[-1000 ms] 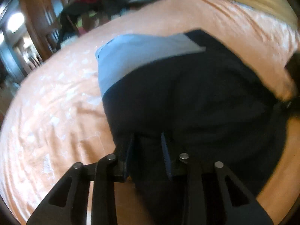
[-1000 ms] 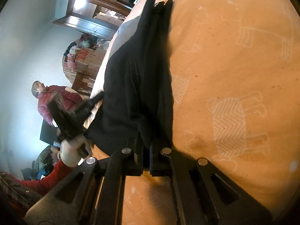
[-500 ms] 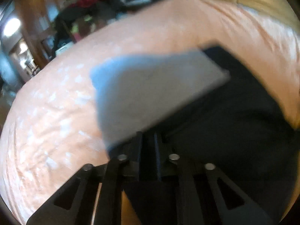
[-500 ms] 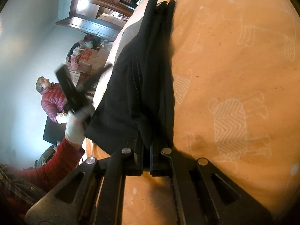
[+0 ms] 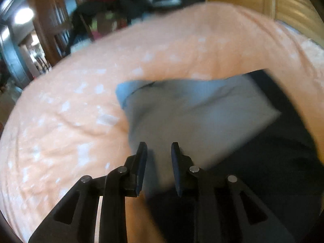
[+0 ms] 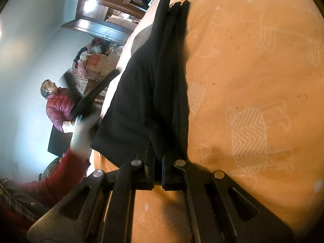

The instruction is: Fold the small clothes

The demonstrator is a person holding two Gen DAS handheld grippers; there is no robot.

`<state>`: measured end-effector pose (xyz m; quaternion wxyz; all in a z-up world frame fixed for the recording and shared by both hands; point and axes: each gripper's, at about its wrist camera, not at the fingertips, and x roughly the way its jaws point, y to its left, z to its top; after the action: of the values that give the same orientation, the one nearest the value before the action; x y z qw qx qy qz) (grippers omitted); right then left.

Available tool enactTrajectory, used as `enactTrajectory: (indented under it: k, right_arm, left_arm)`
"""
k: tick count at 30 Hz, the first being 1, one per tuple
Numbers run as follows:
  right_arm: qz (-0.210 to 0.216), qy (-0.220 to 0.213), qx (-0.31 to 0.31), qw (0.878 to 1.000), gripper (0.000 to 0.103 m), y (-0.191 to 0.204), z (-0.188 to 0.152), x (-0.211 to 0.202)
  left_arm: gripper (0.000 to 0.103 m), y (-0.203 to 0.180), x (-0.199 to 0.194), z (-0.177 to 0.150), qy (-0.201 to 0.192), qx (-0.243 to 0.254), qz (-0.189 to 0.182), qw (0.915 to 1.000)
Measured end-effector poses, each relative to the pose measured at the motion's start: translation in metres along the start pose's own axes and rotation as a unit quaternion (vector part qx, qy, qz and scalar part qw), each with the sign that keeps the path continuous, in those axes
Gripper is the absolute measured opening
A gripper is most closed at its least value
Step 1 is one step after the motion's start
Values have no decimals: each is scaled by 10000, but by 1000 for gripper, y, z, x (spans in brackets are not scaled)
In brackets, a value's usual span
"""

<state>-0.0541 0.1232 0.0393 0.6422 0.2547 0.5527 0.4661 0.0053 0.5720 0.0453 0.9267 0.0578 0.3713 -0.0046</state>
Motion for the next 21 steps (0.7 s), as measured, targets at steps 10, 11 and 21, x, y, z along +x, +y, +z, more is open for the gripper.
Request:
enactTrajectory:
  k: [10,11,21]
  right_arm:
    - [-111,3,39,9999,2,5,1,-1]
    - [-136,13,74,9999,3,6,1,-2]
    - [-2855,-640,-1076,9502,68,107,-50,-48]
  left_arm:
    - [33,-63,-116,-126,523,-155,-629,9965]
    - [42,-64,-127,-132,579,-210,-678,9958]
    - [72,-24,-153,-185,1059,-1361,76,9850]
